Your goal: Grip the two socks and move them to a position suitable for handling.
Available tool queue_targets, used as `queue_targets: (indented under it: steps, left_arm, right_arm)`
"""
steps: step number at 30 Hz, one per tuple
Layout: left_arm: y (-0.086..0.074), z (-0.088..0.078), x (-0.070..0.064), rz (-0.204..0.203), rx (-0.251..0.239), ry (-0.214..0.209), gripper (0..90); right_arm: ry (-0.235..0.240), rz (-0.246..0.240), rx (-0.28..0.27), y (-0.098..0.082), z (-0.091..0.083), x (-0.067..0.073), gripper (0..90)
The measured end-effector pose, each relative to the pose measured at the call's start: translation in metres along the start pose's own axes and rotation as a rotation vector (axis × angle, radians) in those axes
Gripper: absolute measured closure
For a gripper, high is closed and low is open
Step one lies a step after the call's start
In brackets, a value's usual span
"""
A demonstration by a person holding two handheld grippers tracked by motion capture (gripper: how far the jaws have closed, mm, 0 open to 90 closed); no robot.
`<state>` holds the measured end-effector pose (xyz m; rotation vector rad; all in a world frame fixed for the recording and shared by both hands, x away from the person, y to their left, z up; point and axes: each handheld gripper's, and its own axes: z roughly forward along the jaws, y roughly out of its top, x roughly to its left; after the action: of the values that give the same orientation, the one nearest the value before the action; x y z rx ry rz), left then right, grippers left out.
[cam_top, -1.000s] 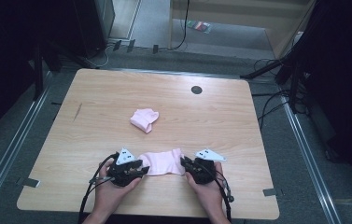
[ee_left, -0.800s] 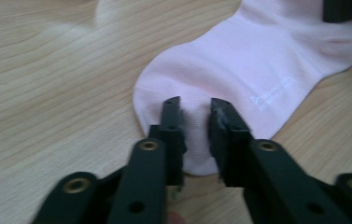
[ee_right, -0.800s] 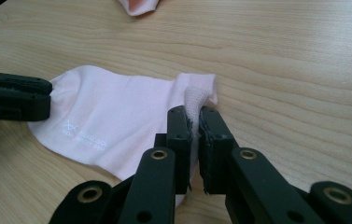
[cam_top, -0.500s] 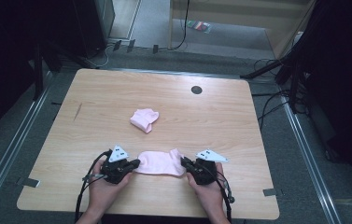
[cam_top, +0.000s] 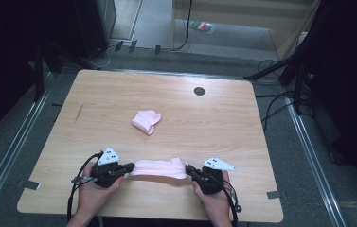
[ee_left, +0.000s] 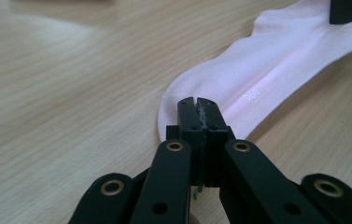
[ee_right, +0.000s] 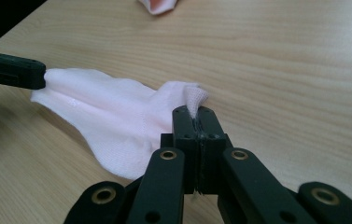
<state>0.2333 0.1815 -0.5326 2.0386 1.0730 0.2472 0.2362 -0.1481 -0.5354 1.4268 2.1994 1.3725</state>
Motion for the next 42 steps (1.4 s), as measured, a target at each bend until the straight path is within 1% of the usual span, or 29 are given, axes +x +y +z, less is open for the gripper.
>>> queue_targets:
  steps: [2,3,4,5,6,7,8,9,10,12,13,16,19,20,21,24,25,26,27,29,31,32,33,34,35,36,37,39,42]
  left_arm:
    - [-0.002,0.002,0.000,-0.002,0.002,-0.009,90.0]
    - [-0.005,0.008,0.000,0.005,0.025,-0.036,88.9]
    - [-0.007,0.011,0.000,0.006,0.020,-0.039,87.2]
    - [-0.007,0.011,0.000,0.001,0.016,-0.059,77.2]
    - [-0.007,0.012,0.001,-0.012,0.006,-0.083,67.3]
    - [-0.006,0.010,0.003,-0.028,-0.023,-0.107,57.5]
    - [-0.006,0.010,0.003,-0.028,-0.023,-0.107,50.0]
    - [-0.005,0.006,0.006,-0.046,-0.073,-0.110,46.4]
    - [-0.004,0.005,0.009,-0.056,-0.096,-0.113,46.0]
    - [-0.004,0.004,0.010,-0.059,-0.107,-0.115,44.0]
    - [-0.004,0.004,0.014,-0.061,-0.123,-0.081,43.5]
    - [-0.004,0.004,0.022,-0.077,-0.141,-0.018,41.4]
    - [-0.005,0.000,0.036,-0.109,-0.191,0.023,40.2]
    - [-0.005,0.000,0.036,-0.109,-0.191,0.023,40.0]
    - [-0.005,-0.004,0.045,-0.120,-0.229,0.027,40.0]
    - [-0.006,-0.009,0.056,-0.115,-0.281,0.075,37.9]
    - [-0.006,-0.010,0.058,-0.118,-0.290,0.081,37.8]
    - [-0.006,-0.010,0.058,-0.118,-0.290,0.081,37.8]
    - [-0.009,-0.011,0.064,-0.138,-0.302,0.109,37.9]
    - [-0.013,-0.008,0.067,-0.173,-0.300,0.125,37.9]
    - [-0.013,-0.008,0.068,-0.184,-0.308,0.137,37.9]
    - [-0.013,-0.009,0.068,-0.185,-0.321,0.140,37.9]
    - [-0.014,-0.009,0.068,-0.194,-0.328,0.158,38.0]
    - [-0.015,-0.009,0.068,-0.204,-0.325,0.164,37.9]
    - [-0.015,-0.008,0.069,-0.205,-0.323,0.167,37.8]
    - [-0.015,-0.008,0.069,-0.205,-0.323,0.167,37.8]
    - [-0.015,-0.007,0.068,-0.196,-0.312,0.174,37.8]
    - [-0.014,-0.006,0.067,-0.196,-0.307,0.176,38.0]
    - [-0.014,-0.006,0.069,-0.216,-0.299,0.169,38.1]
  right_arm:
    - [0.002,0.008,0.016,-0.002,0.001,-0.001,89.6]
    - [-0.011,0.000,0.024,-0.005,0.005,-0.002,85.0]
    - [-0.013,0.002,0.030,-0.006,0.006,-0.002,79.0]
    - [-0.012,0.004,0.037,-0.007,0.007,-0.002,69.6]
    - [-0.012,0.001,0.034,-0.007,0.007,-0.002,63.1]
    - [-0.006,-0.003,0.017,-0.005,0.006,-0.003,57.3]
    - [-0.006,-0.003,0.017,-0.005,0.006,-0.003,57.3]
    - [0.027,0.004,-0.027,0.002,0.001,-0.006,50.9]
    - [0.025,0.006,-0.034,0.004,0.000,-0.007,50.8]
    - [0.021,0.011,-0.063,0.012,-0.001,-0.010,51.5]
    - [0.016,0.010,-0.068,0.018,0.000,-0.011,53.0]
    - [0.008,-0.003,-0.091,0.034,0.003,-0.010,55.3]
    - [0.007,-0.044,-0.091,0.053,0.010,-0.005,55.7]
    - [0.005,-0.068,-0.088,0.062,0.015,-0.002,56.0]
    - [0.001,-0.078,-0.089,0.069,0.020,0.000,56.3]
    - [0.005,-0.097,-0.081,0.087,0.036,0.006,56.6]
    - [0.003,-0.112,-0.078,0.095,0.044,0.009,56.6]
    - [0.003,-0.112,-0.078,0.095,0.044,0.009,56.6]
    - [0.011,-0.135,-0.061,0.105,0.057,0.015,56.6]
    - [0.010,-0.154,-0.051,0.112,0.070,0.020,56.5]
    - [0.024,-0.157,-0.030,0.119,0.086,0.025,56.1]
    - [0.024,-0.157,-0.030,0.119,0.086,0.025,56.1]
    - [0.040,-0.154,-0.010,0.124,0.100,0.031,54.3]
    - [0.040,-0.167,-0.002,0.126,0.107,0.035,52.9]
    - [0.036,-0.189,0.004,0.127,0.114,0.040,51.4]
    - [0.036,-0.189,0.004,0.127,0.114,0.040,51.4]
    - [0.021,-0.237,0.021,0.128,0.128,0.048,49.4]
    - [-0.007,-0.266,0.047,0.129,0.141,0.053,49.2]
    - [-0.033,-0.288,0.088,0.131,0.162,0.055,45.1]
